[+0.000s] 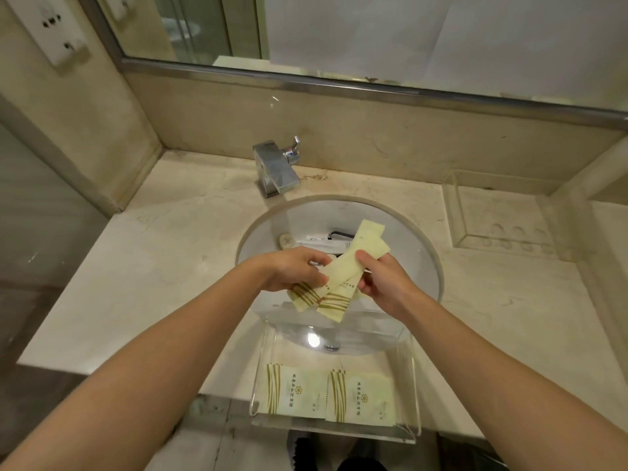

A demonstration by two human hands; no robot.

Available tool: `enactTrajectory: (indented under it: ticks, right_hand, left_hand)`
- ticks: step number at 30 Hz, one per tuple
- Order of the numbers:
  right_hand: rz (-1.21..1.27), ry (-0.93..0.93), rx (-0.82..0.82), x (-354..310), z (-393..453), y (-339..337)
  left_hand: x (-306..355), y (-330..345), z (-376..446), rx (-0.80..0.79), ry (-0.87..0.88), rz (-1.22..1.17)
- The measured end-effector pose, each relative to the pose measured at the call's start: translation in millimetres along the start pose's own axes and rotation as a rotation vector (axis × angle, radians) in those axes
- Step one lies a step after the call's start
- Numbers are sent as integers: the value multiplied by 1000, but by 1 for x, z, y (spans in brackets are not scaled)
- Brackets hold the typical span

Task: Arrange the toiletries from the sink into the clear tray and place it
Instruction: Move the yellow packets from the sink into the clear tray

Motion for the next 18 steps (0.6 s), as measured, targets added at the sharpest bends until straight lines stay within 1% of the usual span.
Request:
enactTrajectory:
  ticks: [4, 7, 9, 11, 13, 14, 15, 16, 18]
  right_hand:
    - [63, -15, -7, -1, -17, 5]
    - [134, 19, -41, 4, -31, 9]
    - [135, 44, -58, 10, -39, 6]
    - [125, 42, -29, 12, -44, -5]
    - [112, -13, 18, 8, -45, -20]
    - [64, -44, 33, 4, -45, -27]
    - [-43, -65, 37, 2, -46, -34]
    - [-202, -78, 24, 2, -47, -38]
    - [-537, -102, -76, 9, -49, -37]
  left_hand:
    - [-6, 7, -12, -25, -20, 50]
    - [-14, 8, -20, -26, -20, 118]
    - [-21, 8, -26, -18, -22, 139]
    - [-26, 8, -32, -9, -27, 176]
    - [-33, 10, -37, -4, -43, 266]
    - [-36, 12, -39, -10, -55, 326]
    - [-40, 16, -41, -19, -65, 385]
    - [-42, 19, -43, -22, -65, 438]
    - [-44, 24, -43, 16, -45, 516]
Point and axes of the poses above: each hand's wrist, its own z-axis towards the middle knuckle, its own y-axis out of the palm, x = y × z, the point moved 9 cm from there along z, towards the middle knuckle, and after that the axes turned 5 degrees about -y, right-handed, at the moved point
